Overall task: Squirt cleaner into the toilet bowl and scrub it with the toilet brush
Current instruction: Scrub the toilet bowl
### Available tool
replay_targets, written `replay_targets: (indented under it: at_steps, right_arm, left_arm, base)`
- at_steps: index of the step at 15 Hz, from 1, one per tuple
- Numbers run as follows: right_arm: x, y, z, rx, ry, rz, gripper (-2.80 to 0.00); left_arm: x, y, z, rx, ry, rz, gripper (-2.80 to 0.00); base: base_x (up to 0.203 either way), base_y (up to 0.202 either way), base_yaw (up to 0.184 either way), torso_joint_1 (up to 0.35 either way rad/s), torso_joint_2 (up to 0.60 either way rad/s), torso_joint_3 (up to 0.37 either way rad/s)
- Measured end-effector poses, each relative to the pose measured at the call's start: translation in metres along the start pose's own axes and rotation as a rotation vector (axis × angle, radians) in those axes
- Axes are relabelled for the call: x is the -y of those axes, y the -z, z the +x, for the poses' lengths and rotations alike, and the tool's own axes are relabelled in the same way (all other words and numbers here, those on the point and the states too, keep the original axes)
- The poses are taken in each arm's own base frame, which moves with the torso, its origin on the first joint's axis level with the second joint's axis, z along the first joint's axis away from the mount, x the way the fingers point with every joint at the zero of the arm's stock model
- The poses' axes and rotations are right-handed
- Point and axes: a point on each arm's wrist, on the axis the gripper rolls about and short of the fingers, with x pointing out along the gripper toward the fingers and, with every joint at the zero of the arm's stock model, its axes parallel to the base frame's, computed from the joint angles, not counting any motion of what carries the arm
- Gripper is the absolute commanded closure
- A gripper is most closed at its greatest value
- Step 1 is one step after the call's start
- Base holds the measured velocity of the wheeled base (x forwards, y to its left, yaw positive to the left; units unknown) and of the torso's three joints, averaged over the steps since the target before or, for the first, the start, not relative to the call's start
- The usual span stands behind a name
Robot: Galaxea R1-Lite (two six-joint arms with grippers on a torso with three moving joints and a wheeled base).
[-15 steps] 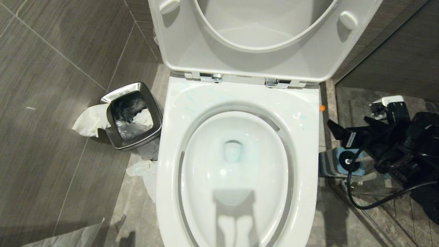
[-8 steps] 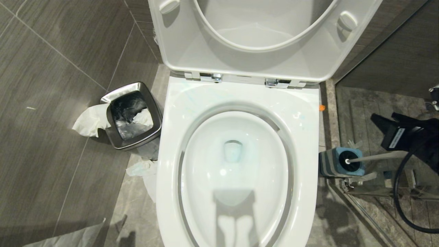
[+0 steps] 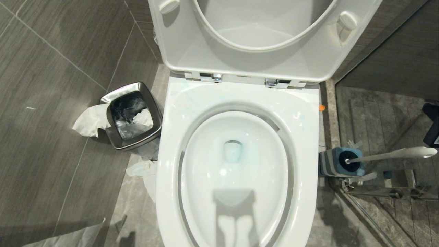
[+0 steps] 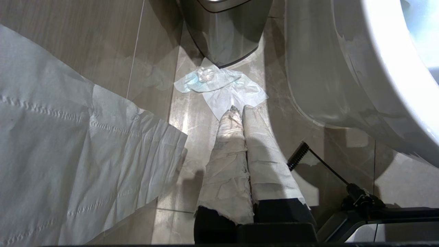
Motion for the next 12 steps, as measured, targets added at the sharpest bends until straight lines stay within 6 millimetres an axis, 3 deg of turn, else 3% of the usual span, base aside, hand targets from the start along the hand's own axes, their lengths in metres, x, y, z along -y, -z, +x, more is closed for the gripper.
replay_targets:
  at_steps: [7,12]
  right_arm:
    - [0.011,-0.005,-0.03,0.051,0.068,-0.127,0.0]
    - [0.016,0.005,-0.034,-0.031,0.112,-0.135,0.0]
  left_arm:
    - [0.0,0.0,0.0,0.0,0.0,0.0,0.0]
    - [0.0,0.0,0.0,0.0,-0.001,0.0,0.0]
  base:
    - [0.0,0.0,0.0,0.0,0.0,0.0]
    - [0.0,0.0,0.0,0.0,0.0,0.0]
